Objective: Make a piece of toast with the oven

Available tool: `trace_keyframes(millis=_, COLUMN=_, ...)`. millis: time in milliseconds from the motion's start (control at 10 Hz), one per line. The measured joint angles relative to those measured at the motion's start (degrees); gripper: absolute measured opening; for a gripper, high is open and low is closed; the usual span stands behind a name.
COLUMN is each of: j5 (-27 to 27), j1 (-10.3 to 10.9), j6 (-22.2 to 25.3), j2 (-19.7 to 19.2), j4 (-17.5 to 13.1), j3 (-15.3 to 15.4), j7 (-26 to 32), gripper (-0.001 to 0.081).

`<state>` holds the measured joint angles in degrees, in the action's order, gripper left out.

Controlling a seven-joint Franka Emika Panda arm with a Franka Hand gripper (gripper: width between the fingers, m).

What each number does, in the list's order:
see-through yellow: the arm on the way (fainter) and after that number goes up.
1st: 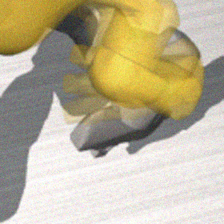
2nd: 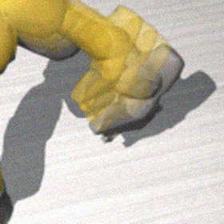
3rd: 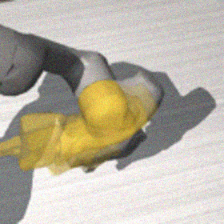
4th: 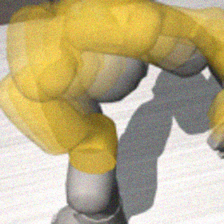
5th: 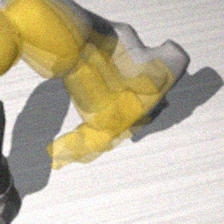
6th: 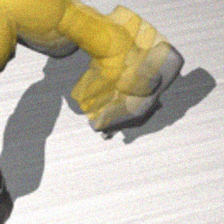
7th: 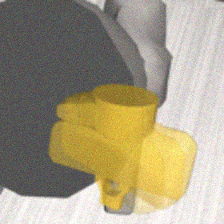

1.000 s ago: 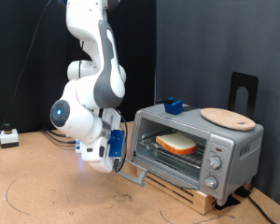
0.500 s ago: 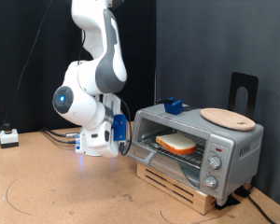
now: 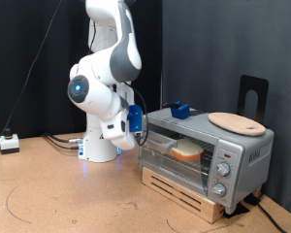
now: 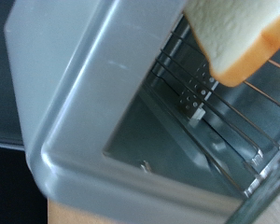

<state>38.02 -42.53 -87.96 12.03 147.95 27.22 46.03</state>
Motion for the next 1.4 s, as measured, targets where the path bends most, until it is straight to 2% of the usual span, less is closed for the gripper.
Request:
trace_keyframes(millis=400, j5=5.5, j1=3.7, j6=2.6, j2=6.1, j4=3.9, j3=2.6, j7=-1.3, gripper=0.0810)
trace_keyframes(millis=700, j5=7.7, j1=3.9, j6=4.7, j2=10.8, j4=4.9, j3=1.8, j7=-3.2, gripper=0.0810)
trace_keyframes(millis=900, j5=6.7, j1=1.4, j6=3.1, j2=11.3, j4=4.9, j3=-0.1, j7=-4.5, gripper=0.0810)
trace_keyframes(millis=1200, j5=2.4, j1=-3.5, j6=-3.3, j2=9.6, j4=4.9, j3=-0.4, j7=-7.9, gripper=0.0810)
trace_keyframes(millis=1300, j5=1.3, j1=-4.6, j6=-3.6, j2=7.6, j4=3.9, j3=-0.4, j7=-8.8, gripper=0.0810)
trace_keyframes(millis=1400, j5=1.3, j1=-4.6, j6=-3.6, j2=7.6, j4=4.0, j3=-0.3, j7=-8.6, gripper=0.0810)
